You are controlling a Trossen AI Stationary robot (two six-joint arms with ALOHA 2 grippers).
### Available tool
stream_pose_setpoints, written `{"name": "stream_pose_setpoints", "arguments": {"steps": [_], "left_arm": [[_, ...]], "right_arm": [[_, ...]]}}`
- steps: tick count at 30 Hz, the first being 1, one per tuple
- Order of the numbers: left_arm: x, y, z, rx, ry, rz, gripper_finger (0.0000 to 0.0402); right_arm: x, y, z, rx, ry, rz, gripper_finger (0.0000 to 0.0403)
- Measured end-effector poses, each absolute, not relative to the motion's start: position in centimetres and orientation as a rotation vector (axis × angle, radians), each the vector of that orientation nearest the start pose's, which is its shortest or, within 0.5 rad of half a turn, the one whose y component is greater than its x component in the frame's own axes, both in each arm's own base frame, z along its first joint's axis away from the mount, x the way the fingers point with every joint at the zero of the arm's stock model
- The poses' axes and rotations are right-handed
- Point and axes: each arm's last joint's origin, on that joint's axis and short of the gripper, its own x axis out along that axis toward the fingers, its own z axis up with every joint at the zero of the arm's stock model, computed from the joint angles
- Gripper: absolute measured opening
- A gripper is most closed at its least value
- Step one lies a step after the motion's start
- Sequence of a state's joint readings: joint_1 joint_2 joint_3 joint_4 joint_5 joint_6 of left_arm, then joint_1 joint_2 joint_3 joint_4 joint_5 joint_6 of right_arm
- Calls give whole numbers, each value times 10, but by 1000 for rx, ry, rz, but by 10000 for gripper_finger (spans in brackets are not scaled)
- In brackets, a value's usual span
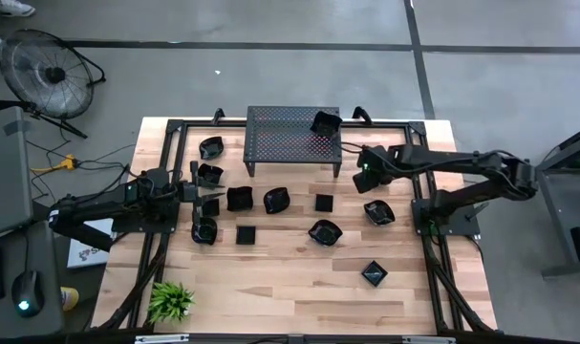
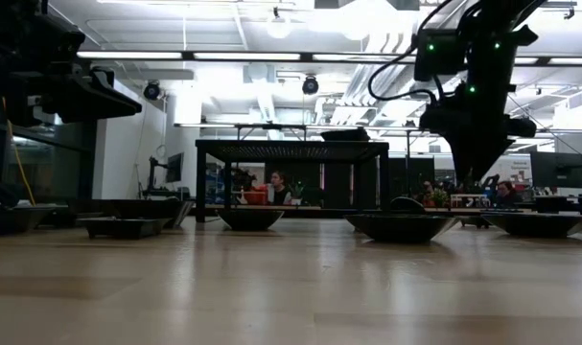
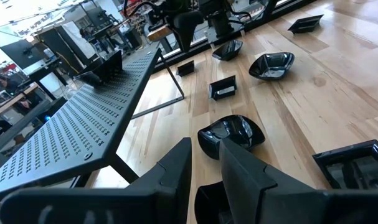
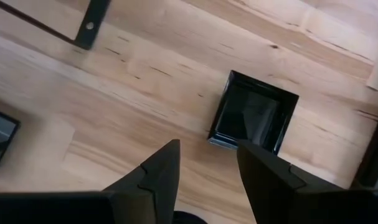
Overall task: Pick & Place Mini shaped plates
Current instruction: Put the black square plate on the shelf
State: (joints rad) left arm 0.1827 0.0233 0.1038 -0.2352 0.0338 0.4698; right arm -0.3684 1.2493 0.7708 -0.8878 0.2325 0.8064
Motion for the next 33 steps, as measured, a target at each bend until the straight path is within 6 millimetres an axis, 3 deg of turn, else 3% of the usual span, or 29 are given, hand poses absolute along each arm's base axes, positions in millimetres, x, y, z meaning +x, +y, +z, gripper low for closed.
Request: {"name": "stream_pose_setpoints", "arguments": {"steps": [18,33], "left_arm": [[90,16,174,451,186,110,80],[90,16,174,451,186,110,80]], "right_arm": [[195,-97,160,728,1317,-1122,152],[198,-108,151,745,1312,-1116,150]]}}
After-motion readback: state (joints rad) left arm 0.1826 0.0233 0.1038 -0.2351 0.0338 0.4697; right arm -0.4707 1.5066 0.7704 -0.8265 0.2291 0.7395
